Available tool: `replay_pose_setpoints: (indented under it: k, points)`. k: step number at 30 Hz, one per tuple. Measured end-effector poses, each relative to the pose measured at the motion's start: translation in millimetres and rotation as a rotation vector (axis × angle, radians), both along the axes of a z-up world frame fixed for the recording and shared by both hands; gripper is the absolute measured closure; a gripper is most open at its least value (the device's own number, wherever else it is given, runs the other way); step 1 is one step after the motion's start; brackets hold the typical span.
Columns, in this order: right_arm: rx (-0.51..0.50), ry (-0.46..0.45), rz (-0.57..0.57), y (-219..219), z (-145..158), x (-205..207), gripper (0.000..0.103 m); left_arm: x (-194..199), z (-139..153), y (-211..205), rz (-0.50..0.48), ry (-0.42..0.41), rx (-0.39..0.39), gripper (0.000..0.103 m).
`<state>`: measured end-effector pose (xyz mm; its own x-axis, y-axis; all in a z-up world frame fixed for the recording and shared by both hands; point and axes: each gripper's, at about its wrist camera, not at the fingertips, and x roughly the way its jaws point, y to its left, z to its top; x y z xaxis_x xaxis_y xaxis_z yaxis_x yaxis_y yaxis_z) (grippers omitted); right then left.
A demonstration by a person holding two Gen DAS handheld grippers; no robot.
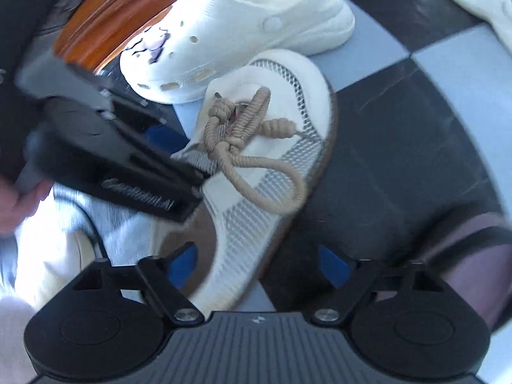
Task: Organize scattered shoes
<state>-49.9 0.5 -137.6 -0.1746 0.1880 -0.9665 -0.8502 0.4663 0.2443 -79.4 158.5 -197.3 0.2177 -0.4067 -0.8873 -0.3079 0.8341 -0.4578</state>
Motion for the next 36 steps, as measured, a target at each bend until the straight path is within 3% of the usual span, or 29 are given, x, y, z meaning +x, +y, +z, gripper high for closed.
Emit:
replay_pose_setpoints:
  k: [1,2,3,5,7,10,13,15,18,20,21,23,24,27,30,31,36]
  points:
    - [0.001,0.009,-0.016,-1.0,-7.8,-2.4,0.052,-1.8,-1.1,1.3,0.006,-0.001,-0.042,0.046]
    - [0.006,0.007,-0.024,-2.5,-11.4,-3.6,0.052,-3.6,-2.1,2.6,0.012,-0.003,-0.083,0.046]
    - [0.018,0.0,-0.025,-5.3,-11.3,-5.5,0.053,-5.3,-3.2,3.9,0.017,-0.004,-0.125,0.038]
    - [0.019,-0.013,0.014,-6.7,-8.0,-8.7,0.059,-8.8,-3.5,5.7,0.024,-0.007,-0.19,0.038]
    - [0.01,-0.014,0.001,-8.9,-3.6,-5.8,0.07,-11.5,6.9,2.5,0.006,-0.012,-0.149,0.038]
    - [-0.005,-0.01,-0.01,-11.6,-1.2,-4.2,0.074,-16.7,28.0,-0.1,-0.022,-0.052,-0.106,0.038]
    - [-0.004,0.03,-0.102,-21.1,2.7,9.2,0.077,-19.6,50.0,6.4,0.015,-0.116,-0.018,0.038]
    - [0.008,0.108,-0.235,-29.4,2.9,30.0,0.077,-19.4,63.7,6.2,-0.002,-0.142,0.056,0.038]
    - [0.0,0.134,-0.341,-34.7,-0.3,47.0,0.069,-19.0,71.6,1.8,-0.011,-0.154,0.092,0.037]
    - [0.024,0.057,-0.286,-27.4,3.1,40.3,0.065,-19.0,71.4,-1.2,-0.008,-0.152,0.069,0.037]
    - [0.036,0.002,-0.236,-21.6,5.4,33.9,0.069,-20.1,70.1,-0.8,-0.005,-0.145,0.06,0.037]
    - [0.055,-0.022,-0.195,-19.0,9.5,29.4,0.082,-21.5,66.4,1.9,-0.003,-0.134,0.057,0.036]
    - [0.063,-0.026,-0.179,-18.4,11.5,27.9,0.084,-24.8,66.9,3.2,0.001,-0.131,0.056,0.036]
    - [0.128,0.074,-0.236,-34.1,20.2,42.8,0.094,-32.7,67.5,8.5,0.026,-0.128,0.055,0.036]
    - [0.336,0.177,-0.231,-58.0,51.3,62.3,0.096,-43.6,70.6,27.7,0.112,-0.15,0.028,0.033]
    - [0.362,0.174,-0.225,-61.5,58.4,66.7,0.096,-44.9,69.8,32.1,0.127,-0.15,0.021,0.033]
    - [0.233,0.036,-0.159,-45.2,64.2,63.0,0.093,-45.1,68.0,38.7,0.137,-0.137,0.05,0.033]
